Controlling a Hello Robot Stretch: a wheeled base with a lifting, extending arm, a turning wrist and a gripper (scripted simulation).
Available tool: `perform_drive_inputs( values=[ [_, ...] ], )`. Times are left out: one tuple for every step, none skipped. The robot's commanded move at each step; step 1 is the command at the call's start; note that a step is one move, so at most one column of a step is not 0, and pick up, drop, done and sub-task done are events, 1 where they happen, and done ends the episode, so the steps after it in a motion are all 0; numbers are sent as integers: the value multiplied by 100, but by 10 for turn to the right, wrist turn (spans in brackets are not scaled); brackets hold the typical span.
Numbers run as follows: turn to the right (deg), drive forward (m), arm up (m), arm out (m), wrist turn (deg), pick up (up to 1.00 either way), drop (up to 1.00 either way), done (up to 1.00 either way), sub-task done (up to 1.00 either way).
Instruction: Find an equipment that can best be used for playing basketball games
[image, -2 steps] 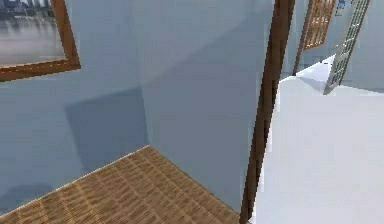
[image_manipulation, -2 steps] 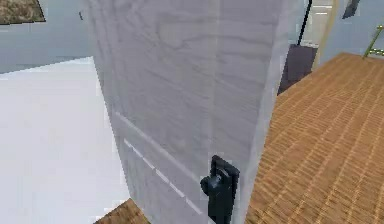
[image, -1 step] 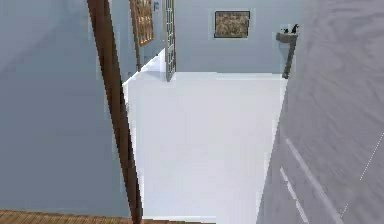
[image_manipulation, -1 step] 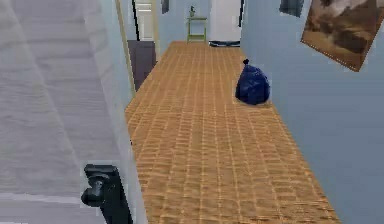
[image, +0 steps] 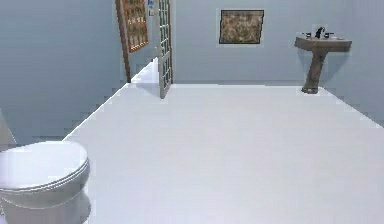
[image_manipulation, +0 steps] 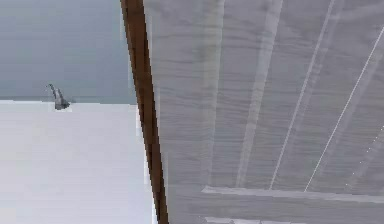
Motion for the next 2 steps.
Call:
perform_drive_inputs(
  values=[
    [30, 0, 0, 0, 0, 0, 0, 0, 0],
    [0, 35, 0, 0, 0, 0, 0, 0, 0]
  ],
)
